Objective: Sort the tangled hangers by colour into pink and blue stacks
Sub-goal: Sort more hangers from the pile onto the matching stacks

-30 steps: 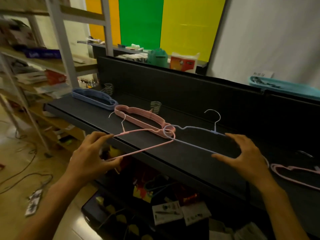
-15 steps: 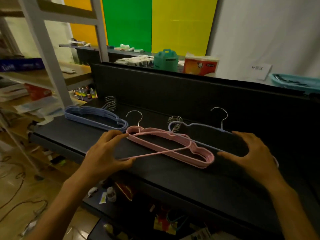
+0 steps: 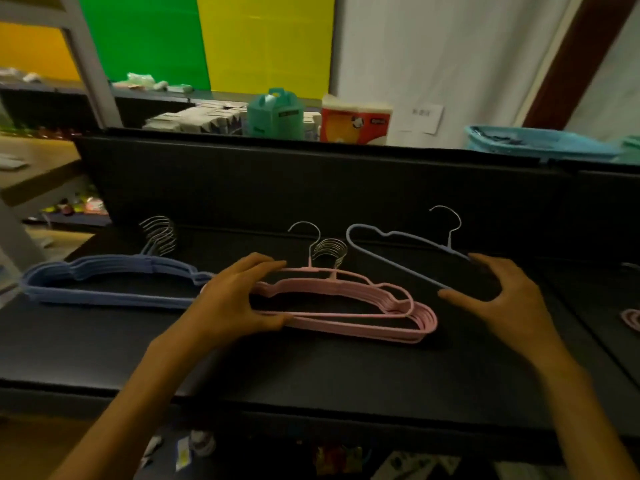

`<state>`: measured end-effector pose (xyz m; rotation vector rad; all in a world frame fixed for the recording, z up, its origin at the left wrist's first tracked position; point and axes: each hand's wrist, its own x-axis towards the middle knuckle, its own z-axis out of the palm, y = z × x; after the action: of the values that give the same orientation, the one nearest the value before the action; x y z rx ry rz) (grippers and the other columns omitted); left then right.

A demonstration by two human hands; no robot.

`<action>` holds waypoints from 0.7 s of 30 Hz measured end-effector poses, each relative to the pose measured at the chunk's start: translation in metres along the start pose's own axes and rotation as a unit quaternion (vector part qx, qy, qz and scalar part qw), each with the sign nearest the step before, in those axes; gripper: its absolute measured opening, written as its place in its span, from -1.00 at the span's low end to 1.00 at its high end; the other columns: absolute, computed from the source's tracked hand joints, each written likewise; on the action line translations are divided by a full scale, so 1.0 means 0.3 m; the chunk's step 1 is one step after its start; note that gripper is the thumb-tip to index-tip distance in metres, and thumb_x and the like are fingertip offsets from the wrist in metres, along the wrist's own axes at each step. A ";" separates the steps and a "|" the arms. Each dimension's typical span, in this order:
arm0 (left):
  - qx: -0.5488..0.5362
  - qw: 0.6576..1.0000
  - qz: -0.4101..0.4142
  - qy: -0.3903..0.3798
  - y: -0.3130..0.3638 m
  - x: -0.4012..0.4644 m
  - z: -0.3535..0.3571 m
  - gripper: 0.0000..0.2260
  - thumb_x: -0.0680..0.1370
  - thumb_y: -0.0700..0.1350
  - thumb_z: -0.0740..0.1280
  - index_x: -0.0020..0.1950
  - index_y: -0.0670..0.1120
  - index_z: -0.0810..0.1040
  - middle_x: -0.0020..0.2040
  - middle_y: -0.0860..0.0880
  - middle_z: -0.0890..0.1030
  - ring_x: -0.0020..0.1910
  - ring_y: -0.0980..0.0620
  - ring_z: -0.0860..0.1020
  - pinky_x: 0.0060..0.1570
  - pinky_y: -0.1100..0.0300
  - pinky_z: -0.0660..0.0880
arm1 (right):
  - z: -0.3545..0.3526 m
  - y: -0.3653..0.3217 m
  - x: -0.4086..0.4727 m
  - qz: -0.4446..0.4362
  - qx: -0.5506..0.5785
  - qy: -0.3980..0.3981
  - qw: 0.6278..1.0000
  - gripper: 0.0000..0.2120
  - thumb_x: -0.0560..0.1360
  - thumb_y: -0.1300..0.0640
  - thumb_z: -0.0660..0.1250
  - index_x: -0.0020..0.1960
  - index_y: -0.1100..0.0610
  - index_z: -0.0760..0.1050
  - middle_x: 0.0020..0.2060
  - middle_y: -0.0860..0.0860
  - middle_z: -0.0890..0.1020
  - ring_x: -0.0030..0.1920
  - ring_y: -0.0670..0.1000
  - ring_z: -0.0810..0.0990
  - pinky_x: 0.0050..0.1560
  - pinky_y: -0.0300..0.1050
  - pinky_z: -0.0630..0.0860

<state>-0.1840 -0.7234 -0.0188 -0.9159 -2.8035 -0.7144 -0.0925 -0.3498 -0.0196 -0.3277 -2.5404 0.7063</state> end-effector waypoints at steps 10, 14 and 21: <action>-0.027 0.992 0.098 -0.074 -0.028 0.106 0.037 -0.27 0.31 0.32 0.37 0.42 0.17 0.24 0.30 0.20 0.32 0.18 0.24 0.36 0.16 0.22 0.44 | -0.046 -0.074 -0.146 0.064 -0.013 0.058 0.996 -0.23 0.20 -0.19 0.50 0.34 0.05 0.40 0.21 0.01 0.47 0.17 -0.01 0.46 0.16 -0.05 0.45; -0.035 0.990 0.117 -0.072 -0.016 0.108 0.053 -0.27 0.31 0.36 0.34 0.41 0.16 0.26 0.29 0.21 0.34 0.16 0.26 0.37 0.14 0.26 0.43 | -0.059 -0.083 -0.170 0.071 -0.023 0.069 0.995 -0.20 0.17 -0.25 0.47 0.32 0.04 0.42 0.19 -0.01 0.48 0.16 -0.03 0.47 0.15 -0.06 0.45; -0.031 0.993 0.093 -0.070 0.006 0.098 0.049 -0.24 0.32 0.37 0.32 0.44 0.13 0.21 0.34 0.16 0.32 0.20 0.22 0.37 0.16 0.25 0.41 | -0.057 -0.080 -0.163 0.067 -0.028 0.063 0.995 -0.17 0.15 -0.29 0.44 0.33 0.05 0.40 0.21 0.00 0.47 0.19 -0.02 0.46 0.16 -0.01 0.47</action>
<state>-0.2061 -0.6996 -0.0241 -1.2640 -2.7763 -0.7418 -0.0444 -0.3794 -0.0126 -0.5491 -2.4393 0.6427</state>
